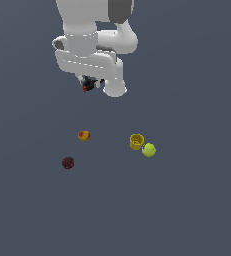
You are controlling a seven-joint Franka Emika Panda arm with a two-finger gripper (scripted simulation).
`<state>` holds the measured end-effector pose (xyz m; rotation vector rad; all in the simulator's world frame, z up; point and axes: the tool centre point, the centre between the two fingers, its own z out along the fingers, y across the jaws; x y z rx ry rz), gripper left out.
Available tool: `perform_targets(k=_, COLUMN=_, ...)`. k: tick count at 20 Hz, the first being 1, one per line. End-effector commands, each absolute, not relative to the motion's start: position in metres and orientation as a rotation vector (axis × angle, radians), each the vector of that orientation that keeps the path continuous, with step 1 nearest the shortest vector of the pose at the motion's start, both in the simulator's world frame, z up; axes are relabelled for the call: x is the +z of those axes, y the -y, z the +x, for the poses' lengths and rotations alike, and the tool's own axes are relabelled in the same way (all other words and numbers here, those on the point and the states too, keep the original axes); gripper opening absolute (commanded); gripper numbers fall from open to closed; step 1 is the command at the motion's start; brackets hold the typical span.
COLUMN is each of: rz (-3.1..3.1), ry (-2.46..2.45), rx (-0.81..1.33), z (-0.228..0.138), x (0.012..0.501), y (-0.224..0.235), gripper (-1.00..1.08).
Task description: Pick up a designated object from a clutter of objects.
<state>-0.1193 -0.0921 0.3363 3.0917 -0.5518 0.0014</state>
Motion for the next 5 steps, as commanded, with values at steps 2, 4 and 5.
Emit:
perform_targets(k=2, rz=3.092, ry=0.552, rx=0.0, z=-0.1217, x=0.3449, y=0.091, gripper=-1.0)
perform_targets(k=4, rz=3.092, ry=0.552, rx=0.0, z=-0.1221, x=0.3468, y=0.0908, gripper=-1.0)
perform_targets(k=5, rz=3.092, ry=0.552, rx=0.0, z=-0.1222, x=0.3471, y=0.0908, gripper=-1.0)
